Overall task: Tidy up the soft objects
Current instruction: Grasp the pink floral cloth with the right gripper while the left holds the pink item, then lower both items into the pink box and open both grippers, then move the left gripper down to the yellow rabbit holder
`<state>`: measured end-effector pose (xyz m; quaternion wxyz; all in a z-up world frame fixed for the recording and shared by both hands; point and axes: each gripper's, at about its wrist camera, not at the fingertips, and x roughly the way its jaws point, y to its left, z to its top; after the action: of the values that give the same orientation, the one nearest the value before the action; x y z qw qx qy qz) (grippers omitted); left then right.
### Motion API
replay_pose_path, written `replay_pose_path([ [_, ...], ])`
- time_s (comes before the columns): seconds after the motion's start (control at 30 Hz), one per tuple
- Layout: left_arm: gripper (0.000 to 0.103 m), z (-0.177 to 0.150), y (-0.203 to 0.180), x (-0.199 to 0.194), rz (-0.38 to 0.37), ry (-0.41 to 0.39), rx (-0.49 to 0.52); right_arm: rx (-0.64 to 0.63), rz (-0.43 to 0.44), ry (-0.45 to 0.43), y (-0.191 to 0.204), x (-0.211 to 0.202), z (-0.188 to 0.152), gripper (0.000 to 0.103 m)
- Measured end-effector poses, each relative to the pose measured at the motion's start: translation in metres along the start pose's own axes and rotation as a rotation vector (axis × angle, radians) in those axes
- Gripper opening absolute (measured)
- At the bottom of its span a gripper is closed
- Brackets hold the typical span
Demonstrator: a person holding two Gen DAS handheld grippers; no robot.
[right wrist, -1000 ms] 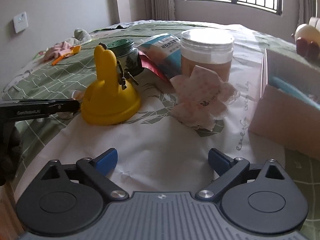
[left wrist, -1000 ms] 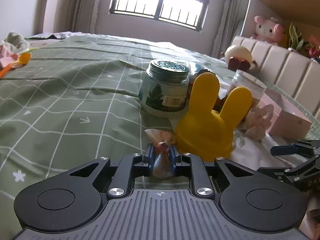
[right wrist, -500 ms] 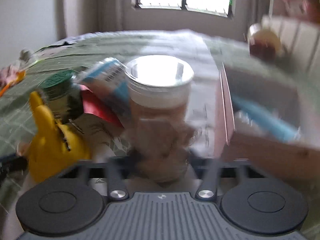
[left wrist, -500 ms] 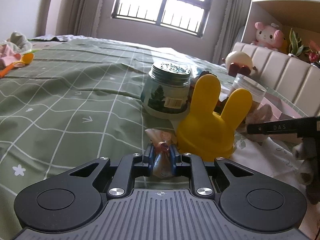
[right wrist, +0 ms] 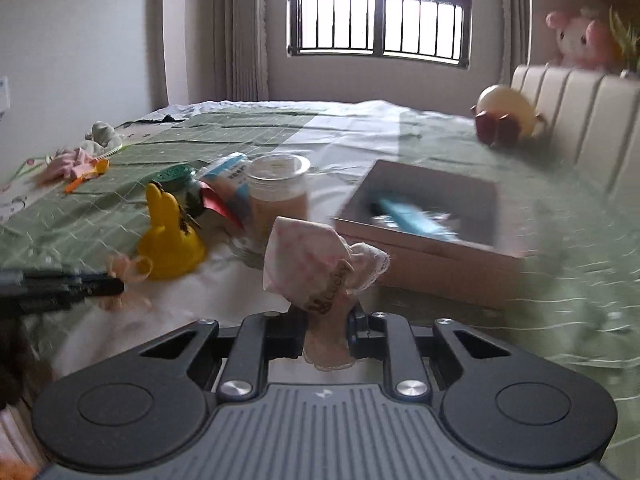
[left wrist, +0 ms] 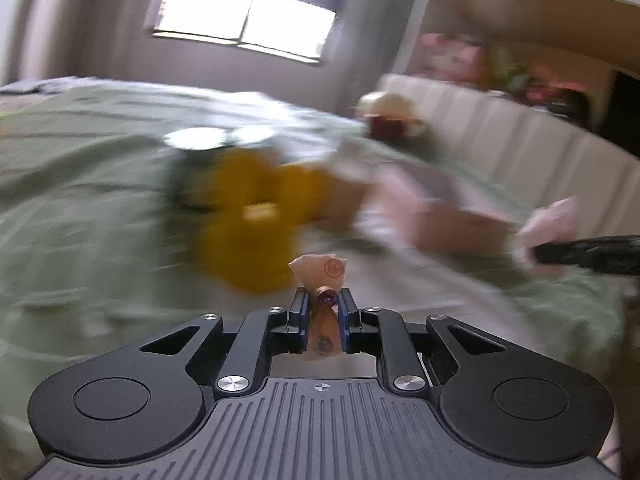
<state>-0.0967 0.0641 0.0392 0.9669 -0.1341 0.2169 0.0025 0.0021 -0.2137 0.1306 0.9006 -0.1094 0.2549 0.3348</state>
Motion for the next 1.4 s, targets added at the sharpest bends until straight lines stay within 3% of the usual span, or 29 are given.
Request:
replay_pose_path([
  [0.2,0.017,0.056,-0.076,0.042,-0.19,0.01,0.117,-0.024,-0.071,-0.059,-0.034,-0.012,0.0,0.019],
  [0.4,0.017,0.125,-0.116,0.115,-0.247,0.02,0.161,0.011,-0.102,-0.092,-0.075,0.004,0.035,0.019],
  [0.53,0.018,0.181,-0.132,0.164,-0.325,-0.003,0.126,0.059,-0.132,-0.137,-0.112,0.03,0.075,0.019],
  [0.6,0.019,0.21,-0.134,0.196,-0.369,0.041,0.05,0.077,-0.143,-0.167,-0.128,0.049,0.093,0.026],
  [0.67,0.019,0.222,-0.134,0.228,-0.346,0.099,-0.005,0.093,-0.093,-0.137,-0.141,0.073,0.103,0.055],
  [0.77,0.019,0.213,-0.142,0.269,-0.176,0.221,0.089,0.155,-0.094,-0.063,-0.151,0.098,0.095,0.056],
  [0.83,0.019,0.2,-0.135,0.277,-0.169,0.243,0.056,0.173,-0.08,-0.048,-0.15,0.1,0.082,0.056],
  [0.93,0.019,0.186,-0.115,0.262,-0.224,0.237,-0.035,0.168,-0.088,-0.024,-0.144,0.099,0.064,0.056],
  [1.0,0.019,0.177,-0.105,0.235,-0.241,0.192,-0.041,0.15,-0.098,-0.019,-0.137,0.096,0.057,0.056],
  [1.17,0.019,0.156,-0.054,0.143,-0.22,0.071,-0.047,0.097,-0.078,-0.039,-0.105,0.085,0.049,0.058],
  [1.23,0.019,0.151,-0.032,0.105,-0.137,0.006,-0.062,0.056,-0.051,-0.04,-0.085,0.087,0.048,0.058],
  [1.33,0.019,0.141,0.009,0.062,0.061,-0.078,-0.08,-0.028,-0.008,-0.04,-0.045,0.093,0.04,0.058],
  [1.4,0.019,0.135,0.036,0.043,0.11,-0.095,-0.122,-0.078,0.03,-0.025,-0.013,0.102,0.036,0.058],
])
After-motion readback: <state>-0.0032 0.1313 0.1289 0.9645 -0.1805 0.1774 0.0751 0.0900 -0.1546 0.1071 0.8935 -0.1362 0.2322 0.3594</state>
